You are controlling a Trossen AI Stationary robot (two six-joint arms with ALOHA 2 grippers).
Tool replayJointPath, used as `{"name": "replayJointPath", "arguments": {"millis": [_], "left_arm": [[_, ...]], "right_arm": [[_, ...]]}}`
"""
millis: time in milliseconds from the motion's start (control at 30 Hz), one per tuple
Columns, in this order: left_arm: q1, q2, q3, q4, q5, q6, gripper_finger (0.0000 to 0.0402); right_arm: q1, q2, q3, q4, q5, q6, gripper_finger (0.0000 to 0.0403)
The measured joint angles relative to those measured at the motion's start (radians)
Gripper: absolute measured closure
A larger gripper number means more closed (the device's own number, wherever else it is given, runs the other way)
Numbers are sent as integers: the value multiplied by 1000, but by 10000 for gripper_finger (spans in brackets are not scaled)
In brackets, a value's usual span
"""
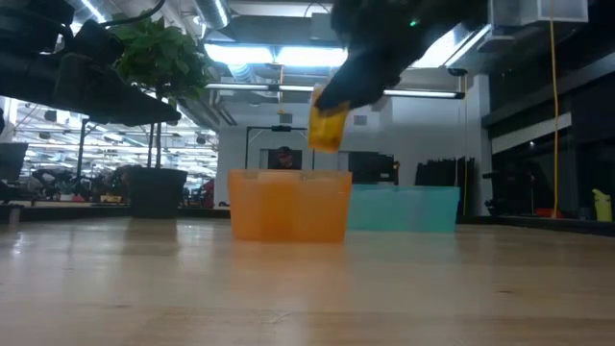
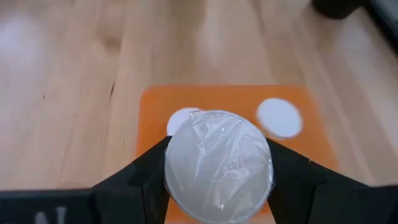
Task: Pick and place medicine bottles into bin by pill shape (circle, oval)
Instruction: Put the orange capsule bottle into the orange bin, then return to Home Position
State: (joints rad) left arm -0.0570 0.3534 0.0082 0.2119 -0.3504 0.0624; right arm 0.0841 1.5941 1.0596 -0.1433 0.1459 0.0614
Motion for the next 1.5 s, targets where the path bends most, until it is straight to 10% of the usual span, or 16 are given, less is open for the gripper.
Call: {"name": "replayJointPath", "arguments": {"millis": [667, 1500], "left_arm": [[0, 0, 0, 1, 0, 0, 145], [0, 0, 0, 1, 0, 0, 145]], "right_arm": [[0, 246, 35, 39, -9, 9, 194], [0, 261, 194, -147, -43, 5, 138]]}}
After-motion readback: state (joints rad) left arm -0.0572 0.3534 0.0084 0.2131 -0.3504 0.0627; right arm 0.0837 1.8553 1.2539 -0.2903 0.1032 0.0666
